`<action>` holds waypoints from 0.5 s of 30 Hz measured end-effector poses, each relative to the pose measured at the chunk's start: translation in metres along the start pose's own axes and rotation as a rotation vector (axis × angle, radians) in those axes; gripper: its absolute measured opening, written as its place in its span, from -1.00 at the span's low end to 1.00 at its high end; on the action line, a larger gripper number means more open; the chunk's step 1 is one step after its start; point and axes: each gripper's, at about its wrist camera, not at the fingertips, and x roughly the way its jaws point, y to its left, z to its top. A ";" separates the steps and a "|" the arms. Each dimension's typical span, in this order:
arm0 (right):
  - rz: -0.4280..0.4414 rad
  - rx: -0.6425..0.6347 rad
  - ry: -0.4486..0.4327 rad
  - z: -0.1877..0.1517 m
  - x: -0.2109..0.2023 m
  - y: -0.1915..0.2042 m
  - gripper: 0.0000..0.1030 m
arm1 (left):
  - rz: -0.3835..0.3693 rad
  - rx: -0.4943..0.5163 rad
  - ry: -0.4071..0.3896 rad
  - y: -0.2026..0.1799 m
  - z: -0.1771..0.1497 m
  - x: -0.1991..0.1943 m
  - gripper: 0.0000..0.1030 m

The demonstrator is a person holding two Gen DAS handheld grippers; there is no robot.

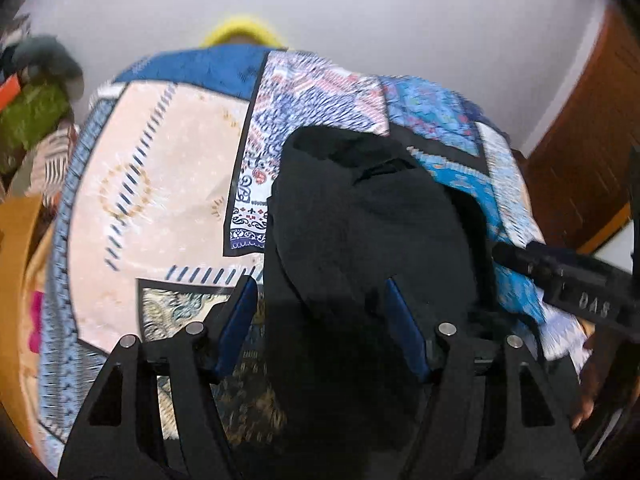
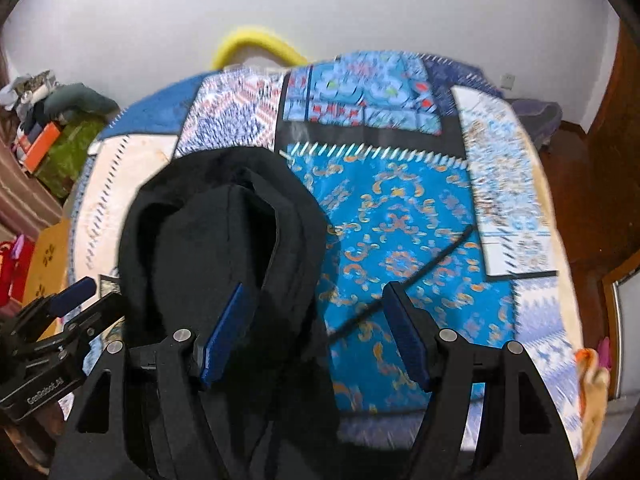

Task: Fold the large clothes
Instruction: 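Grasp the hoodie hem with both grippers and lift toward the hood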

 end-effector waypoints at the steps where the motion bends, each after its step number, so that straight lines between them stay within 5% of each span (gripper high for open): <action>1: 0.002 0.014 0.023 0.001 0.010 -0.001 0.29 | 0.002 -0.009 0.007 0.002 0.001 0.008 0.11; 4: 0.011 0.062 0.072 0.001 0.033 -0.007 0.27 | -0.019 -0.042 0.045 0.009 0.000 0.031 -0.33; 8: 0.096 0.109 0.117 -0.006 0.042 -0.015 -0.73 | -0.016 -0.053 0.063 0.013 -0.008 0.038 -0.74; 15: 0.047 -0.032 -0.007 -0.020 -0.037 0.001 -0.82 | -0.025 0.014 -0.009 0.004 -0.012 -0.033 -0.83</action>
